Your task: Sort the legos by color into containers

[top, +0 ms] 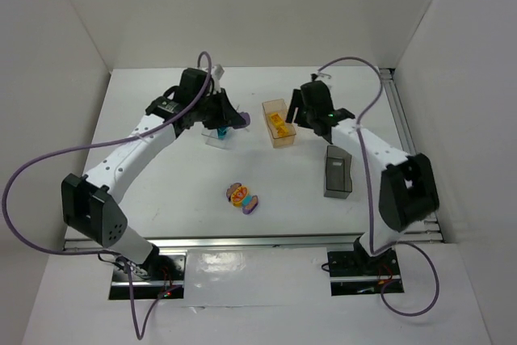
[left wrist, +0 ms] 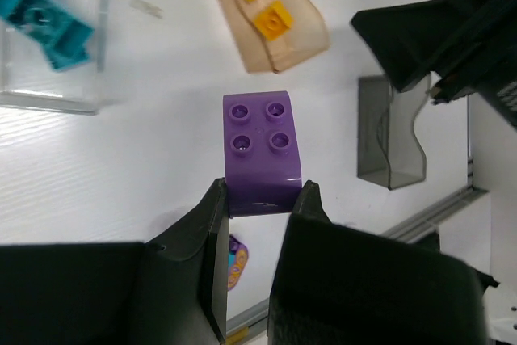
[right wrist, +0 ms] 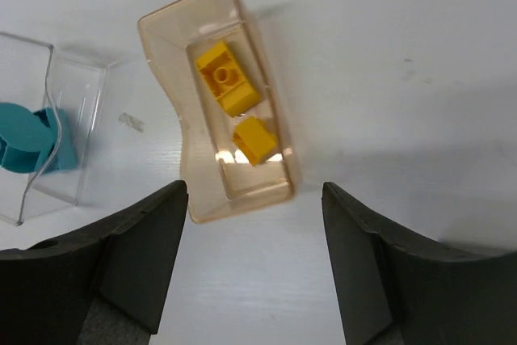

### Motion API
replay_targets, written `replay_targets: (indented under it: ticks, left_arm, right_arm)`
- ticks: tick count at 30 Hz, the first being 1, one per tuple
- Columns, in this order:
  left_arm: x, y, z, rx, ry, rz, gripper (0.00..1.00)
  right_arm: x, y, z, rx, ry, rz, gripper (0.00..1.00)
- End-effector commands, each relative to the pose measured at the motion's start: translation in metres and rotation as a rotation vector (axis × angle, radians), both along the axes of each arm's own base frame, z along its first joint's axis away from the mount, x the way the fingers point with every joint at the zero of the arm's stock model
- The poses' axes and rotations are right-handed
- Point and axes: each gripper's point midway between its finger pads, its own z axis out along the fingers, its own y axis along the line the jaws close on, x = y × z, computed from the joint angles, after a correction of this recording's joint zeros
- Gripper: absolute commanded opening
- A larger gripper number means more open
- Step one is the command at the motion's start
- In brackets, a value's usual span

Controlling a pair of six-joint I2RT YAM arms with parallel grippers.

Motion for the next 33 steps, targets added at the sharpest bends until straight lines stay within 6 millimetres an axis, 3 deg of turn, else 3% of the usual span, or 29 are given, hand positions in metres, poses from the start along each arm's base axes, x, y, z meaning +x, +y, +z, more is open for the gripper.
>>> replay_targets:
  ticks: [1, 5, 7, 10, 12, 15, 19, 21, 24, 27, 29, 30, 32, 33]
  left_arm:
    - [-0.002, -0.031, 0.007, 0.000, -0.034, -0.091, 0.00]
    - [-0.010, -0.060, -0.001, 0.003, -0.025, -0.180, 0.00]
    - [-0.012, -0.065, -0.006, 0.019, -0.023, -0.184, 0.00]
    - [-0.016, -0.061, -0.008, 0.028, -0.020, -0.176, 0.00]
    - [-0.016, -0.056, -0.008, 0.028, -0.022, -0.167, 0.00]
    - [-0.014, -0.050, 0.000, 0.026, -0.041, -0.149, 0.00]
    - [-0.015, -0.044, -0.001, 0.034, -0.040, -0.146, 0.00]
    - [-0.010, -0.038, 0.001, 0.047, -0.046, -0.121, 0.00]
    - [-0.007, -0.034, 0.004, 0.052, -0.049, -0.104, 0.00]
    - [-0.004, -0.035, 0.004, 0.057, -0.055, -0.110, 0.00]
    - [-0.001, -0.039, 0.006, 0.054, -0.061, -0.126, 0.00]
    - [-0.002, -0.042, 0.002, 0.047, -0.047, -0.141, 0.00]
    - [0.000, -0.050, -0.008, 0.055, -0.026, -0.167, 0.00]
    - [-0.001, -0.060, -0.004, 0.055, -0.042, -0.192, 0.00]
  right_arm:
    - [-0.022, -0.062, 0.033, 0.014, -0.051, -0.157, 0.74]
    - [-0.065, -0.081, 0.003, 0.030, 0.045, -0.198, 0.71]
    - [-0.090, -0.090, -0.020, 0.053, 0.100, -0.211, 0.71]
    - [-0.106, -0.086, -0.043, 0.099, 0.142, -0.169, 0.77]
    - [-0.100, -0.084, -0.047, 0.127, 0.138, -0.149, 0.77]
    - [-0.096, -0.085, -0.069, 0.134, 0.185, -0.139, 0.78]
    - [-0.067, -0.072, -0.074, 0.161, 0.179, -0.088, 0.78]
    - [-0.053, -0.052, -0.071, 0.212, 0.178, -0.023, 0.78]
    - [-0.035, -0.007, -0.044, 0.321, 0.094, 0.111, 0.78]
    - [-0.028, 0.014, -0.020, 0.373, 0.038, 0.194, 0.78]
    - [-0.029, 0.014, -0.010, 0.366, 0.011, 0.207, 0.78]
    - [-0.026, 0.009, 0.004, 0.345, -0.018, 0.194, 0.79]
    - [-0.039, -0.003, 0.001, 0.276, 0.025, 0.184, 0.82]
    - [-0.038, -0.013, 0.009, 0.235, 0.008, 0.144, 0.83]
